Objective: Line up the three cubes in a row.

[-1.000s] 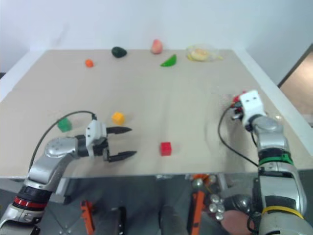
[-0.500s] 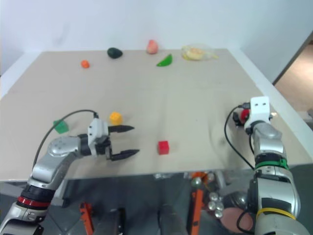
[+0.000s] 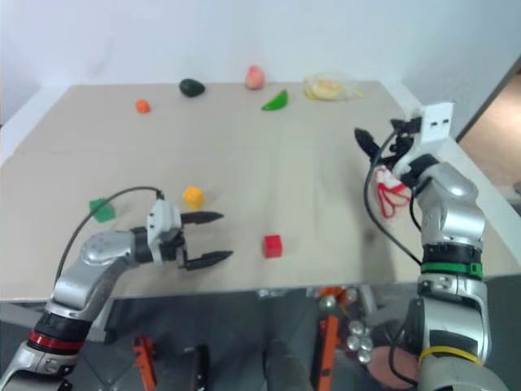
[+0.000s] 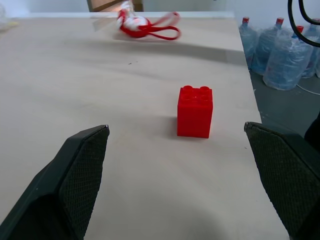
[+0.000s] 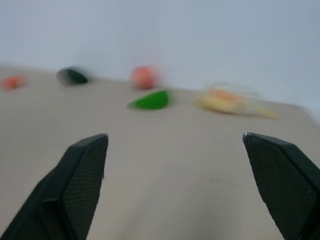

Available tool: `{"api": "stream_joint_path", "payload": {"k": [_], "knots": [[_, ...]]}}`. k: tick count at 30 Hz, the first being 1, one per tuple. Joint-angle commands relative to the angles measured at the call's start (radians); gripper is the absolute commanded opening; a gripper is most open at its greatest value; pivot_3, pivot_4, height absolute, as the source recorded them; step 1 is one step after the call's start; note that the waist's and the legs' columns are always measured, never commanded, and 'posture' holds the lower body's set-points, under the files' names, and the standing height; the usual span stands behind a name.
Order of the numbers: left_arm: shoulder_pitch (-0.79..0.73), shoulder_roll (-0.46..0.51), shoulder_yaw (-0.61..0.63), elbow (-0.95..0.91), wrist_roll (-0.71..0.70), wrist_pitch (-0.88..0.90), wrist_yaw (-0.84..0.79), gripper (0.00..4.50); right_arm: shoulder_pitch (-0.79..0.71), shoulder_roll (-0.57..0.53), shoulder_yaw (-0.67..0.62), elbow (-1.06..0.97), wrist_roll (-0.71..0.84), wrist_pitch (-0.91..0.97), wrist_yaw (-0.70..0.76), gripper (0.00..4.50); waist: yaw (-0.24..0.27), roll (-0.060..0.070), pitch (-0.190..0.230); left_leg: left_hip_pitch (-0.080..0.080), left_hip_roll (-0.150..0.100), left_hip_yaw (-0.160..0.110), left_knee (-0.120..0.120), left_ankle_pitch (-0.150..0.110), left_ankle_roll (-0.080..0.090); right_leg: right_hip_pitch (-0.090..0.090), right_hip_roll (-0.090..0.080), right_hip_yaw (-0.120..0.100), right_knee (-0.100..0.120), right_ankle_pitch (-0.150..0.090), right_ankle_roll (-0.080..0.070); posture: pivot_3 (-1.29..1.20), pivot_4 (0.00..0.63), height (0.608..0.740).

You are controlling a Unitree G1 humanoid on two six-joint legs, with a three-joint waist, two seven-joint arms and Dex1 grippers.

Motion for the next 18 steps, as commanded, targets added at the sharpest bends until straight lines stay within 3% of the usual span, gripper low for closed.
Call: {"api": "stream_joint_path", "payload": {"k": [1, 18], "knots": [[0.01, 0.025, 0.037, -0.036, -0.029, -0.002, -0.016, 4.5, 0.065, -0.069, 0.033, -0.127, 0.042, 0.077, 0.156, 4.45, 0.006, 0.0, 0.0, -0.001, 0.0, 0.0, 0.0, 0.0, 0.0, -0.001, 0.0, 0.0, 0.0, 0.0, 0.0, 0.0, 0.15, 0.74], [0.052, 0.068, 0.069, -0.066, -0.066, 0.012, -0.029, 4.5, 0.176, -0.251, 0.07, -0.253, 0.048, 0.159, 0.438, 4.45, 0.01, 0.001, 0.001, -0.001, 0.0, 0.003, 0.001, -0.001, 0.0, -0.003, -0.001, 0.001, 0.0, 0.0, -0.001, 0.0, 0.15, 0.74]]}}
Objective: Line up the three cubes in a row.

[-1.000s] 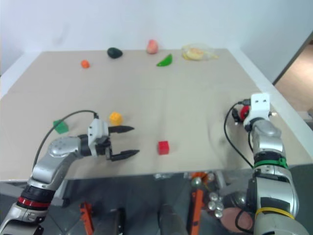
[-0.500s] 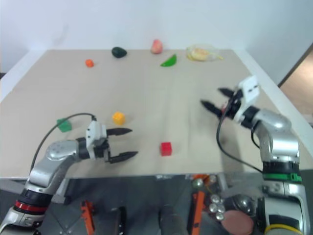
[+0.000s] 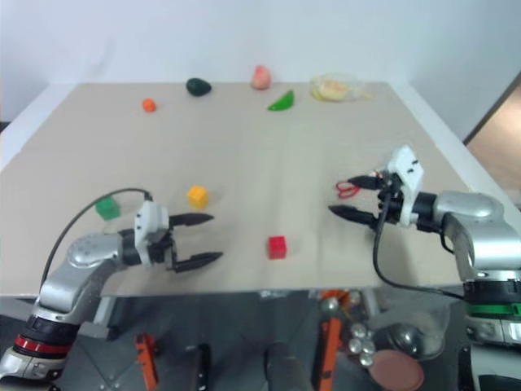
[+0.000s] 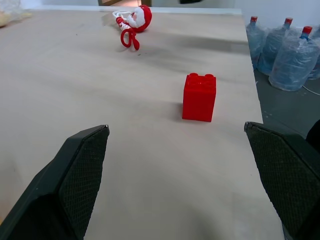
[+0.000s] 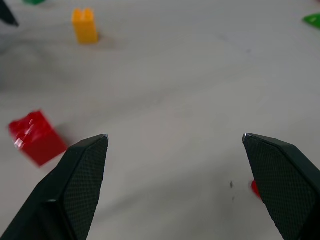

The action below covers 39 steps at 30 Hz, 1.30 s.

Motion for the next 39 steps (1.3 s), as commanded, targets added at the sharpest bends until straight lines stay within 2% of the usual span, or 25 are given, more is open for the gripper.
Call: {"api": "stream_joint_path", "payload": {"k": [1, 4, 9, 17, 24, 39], "knots": [[0.014, 0.026, 0.039, -0.057, -0.035, 0.008, -0.011, 4.5, 0.021, -0.047, -0.003, -0.072, 0.022, 0.007, 0.072, 4.45, -0.001, 0.0, 0.0, 0.0, 0.0, 0.0, 0.0, 0.0, 0.0, 0.0, 0.0, 0.0, 0.0, 0.0, 0.0, 0.0, 0.15, 0.74], [0.026, 0.048, 0.05, -0.063, -0.054, 0.013, -0.031, 4.5, 0.068, -0.043, 0.043, -0.11, -0.015, -0.027, 0.103, 4.45, -0.001, 0.0, 0.0, 0.001, 0.0, 0.0, 0.0, 0.0, 0.0, 0.0, 0.0, 0.0, 0.0, 0.0, 0.0, 0.0, 0.15, 0.74], [0.033, 0.086, 0.061, -0.053, -0.066, 0.003, -0.08, 4.5, 0.026, 0.034, 0.136, -0.097, -0.063, -0.056, 0.079, 4.45, -0.003, 0.0, 0.0, 0.001, 0.0, 0.001, 0.002, 0.0, 0.0, 0.0, 0.0, 0.0, 0.0, 0.002, -0.002, 0.0, 0.15, 0.74], [0.022, 0.1, 0.091, 0.013, -0.101, -0.038, -0.17, 4.5, -0.107, 0.137, 0.264, 0.094, -0.162, -0.188, 0.141, 4.45, -0.002, 0.0, 0.0, 0.0, 0.001, 0.002, 0.001, 0.0, 0.0, -0.001, -0.001, -0.001, 0.0, 0.002, -0.002, 0.0, 0.15, 0.74], [0.018, 0.09, 0.091, 0.019, -0.111, -0.038, -0.199, 4.5, -0.14, 0.171, 0.306, 0.162, -0.195, -0.239, 0.199, 4.45, -0.001, 0.0, 0.0, -0.001, 0.001, 0.001, 0.001, 0.0, 0.0, -0.001, 0.0, -0.001, 0.0, 0.001, -0.001, 0.0, 0.15, 0.74], [0.024, 0.078, 0.09, 0.014, -0.115, -0.023, -0.185, 4.5, -0.164, 0.271, 0.338, 0.188, -0.221, -0.256, 0.208, 4.45, 0.0, 0.0, 0.0, 0.0, 0.001, 0.001, 0.001, 0.0, 0.0, -0.001, 0.0, -0.001, 0.0, 0.001, -0.001, 0.0, 0.15, 0.74]]}}
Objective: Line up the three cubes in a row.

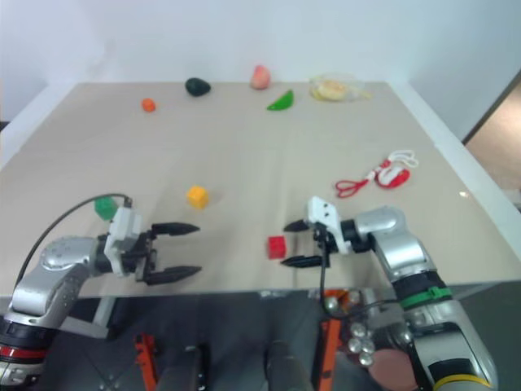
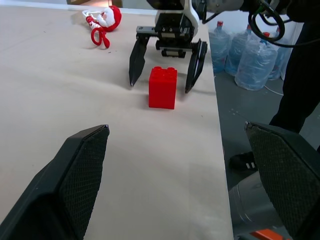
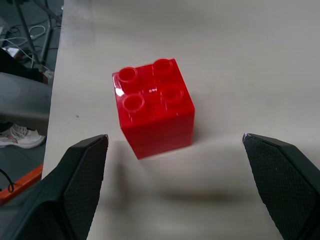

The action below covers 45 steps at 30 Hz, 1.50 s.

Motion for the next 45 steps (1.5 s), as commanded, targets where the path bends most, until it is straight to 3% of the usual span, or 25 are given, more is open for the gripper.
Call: {"api": "stream_joint_path", "payload": {"k": [1, 4, 5, 11, 13, 14, 22, 30, 45], "knots": [[-0.007, -0.002, 0.02, -0.011, -0.009, -0.014, 0.005, 4.5, -0.024, 0.005, -0.006, -0.003, -0.001, -0.013, 0.016, 4.45, 0.0, 0.0, 0.0, 0.0, 0.0, 0.0, 0.0, 0.0, 0.0, 0.0, 0.0, 0.0, 0.0, 0.0, 0.0, 0.0, 0.15, 0.74], [-0.008, -0.004, 0.022, -0.01, -0.004, -0.019, 0.01, 4.5, -0.027, 0.011, -0.002, 0.009, -0.007, -0.019, 0.024, 4.45, 0.0, 0.0, 0.0, 0.0, 0.0, 0.0, 0.0, 0.0, 0.0, 0.0, 0.0, 0.0, 0.0, 0.0, 0.0, 0.0, 0.15, 0.74], [-0.009, -0.004, 0.022, -0.009, -0.001, -0.021, 0.013, 4.5, -0.028, 0.013, -0.002, 0.012, -0.007, -0.021, 0.027, 3.91, 0.0, 0.0, 0.0, 0.0, 0.0, 0.0, 0.0, 0.0, 0.0, 0.0, 0.0, 0.0, 0.0, 0.0, 0.0, 0.0, 0.15, 0.74], [-0.008, -0.002, 0.021, -0.005, 0.008, -0.028, 0.026, 4.5, -0.035, 0.027, -0.001, 0.029, -0.01, -0.032, 0.036, 1.89, 0.0, 0.0, 0.0, 0.0, 0.0, 0.0, 0.0, 0.0, 0.0, 0.0, 0.0, 0.0, 0.0, 0.0, 0.0, 0.0, 0.15, 0.74], [-0.006, -0.003, 0.022, -0.005, 0.01, -0.03, 0.029, 4.5, -0.037, 0.033, -0.001, 0.041, -0.018, -0.041, 0.031, 1.24, 0.0, 0.0, 0.0, 0.0, 0.0, 0.0, 0.0, 0.0, 0.0, 0.0, 0.0, 0.0, 0.0, 0.0, 0.0, 0.0, 0.15, 0.74], [-0.004, -0.003, 0.023, -0.007, 0.01, -0.031, 0.03, 4.5, -0.038, 0.034, -0.001, 0.049, -0.023, -0.047, 0.03, 1.16, 0.0, 0.0, 0.0, 0.0, 0.0, 0.0, 0.0, 0.0, 0.0, 0.0, 0.0, 0.0, 0.0, 0.0, 0.0, 0.0, 0.15, 0.74], [0.007, 0.008, 0.044, -0.006, 0.003, -0.03, 0.028, 4.5, -0.115, 0.042, -0.005, 0.18, -0.058, -0.125, 0.037, 1.16, 0.0, 0.0, 0.0, 0.001, 0.0, 0.0, 0.001, 0.0, 0.0, 0.001, 0.0, 0.0, 0.0, 0.001, 0.0, 0.0, 0.15, 0.74], [0.039, 0.012, 0.065, -0.039, -0.009, -0.011, 0.043, 4.5, -0.296, 0.08, 0.009, 0.442, -0.124, -0.263, 0.091, 1.16, -0.002, 0.0, 0.0, 0.001, 0.001, 0.0, -0.001, 0.0, 0.0, 0.0, 0.0, 0.0, 0.0, 0.001, 0.0, 0.0, 0.15, 0.74], [0.076, 0.03, 0.078, -0.088, -0.028, 0.012, 0.074, 4.5, -0.303, 0.078, 0.047, 0.542, -0.189, -0.367, 0.195, 1.16, -0.002, 0.0, 0.0, 0.001, 0.0, 0.0, -0.001, 0.0, 0.0, 0.001, 0.0, 0.0, 0.0, 0.0, 0.0, 0.0, 0.15, 0.74]]}}
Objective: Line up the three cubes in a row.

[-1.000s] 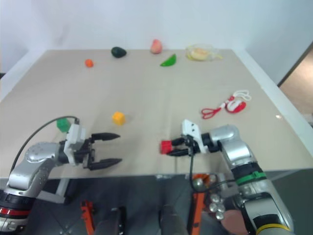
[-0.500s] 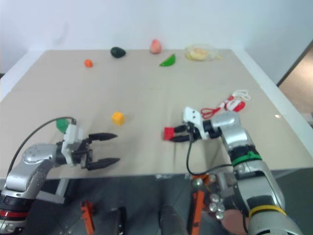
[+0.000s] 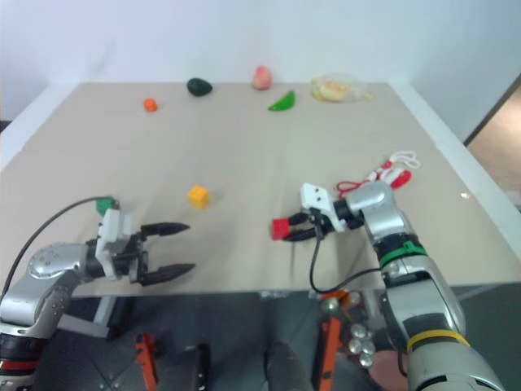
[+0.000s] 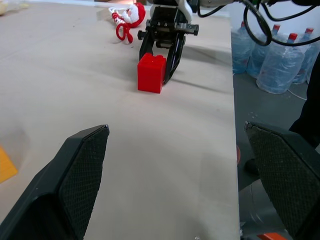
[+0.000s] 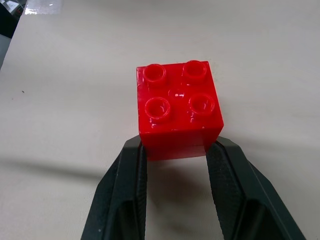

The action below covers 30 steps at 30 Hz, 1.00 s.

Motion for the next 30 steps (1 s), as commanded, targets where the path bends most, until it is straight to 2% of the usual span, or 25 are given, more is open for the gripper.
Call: {"api": "stream_joint_path", "payload": {"k": [1, 30], "knots": [[0.003, 0.01, 0.023, -0.039, -0.015, 0.006, 0.011, 4.5, 0.006, -0.021, 0.009, 0.001, -0.017, -0.008, 0.057, 1.16, 0.0, 0.0, 0.0, 0.0, 0.0, 0.0, 0.0, 0.0, 0.0, 0.0, 0.0, 0.0, 0.0, 0.0, 0.0, 0.0, 0.15, 0.74], [-0.027, -0.007, 0.005, -0.008, -0.012, 0.007, 0.017, 4.5, 0.066, -0.065, -0.007, -0.123, 0.017, 0.098, 0.032, 1.16, 0.005, 0.0, 0.0, 0.0, -0.001, -0.001, 0.0, 0.0, 0.0, 0.001, 0.0, 0.0, 0.0, 0.0, 0.0, 0.0, 0.15, 0.74]]}}
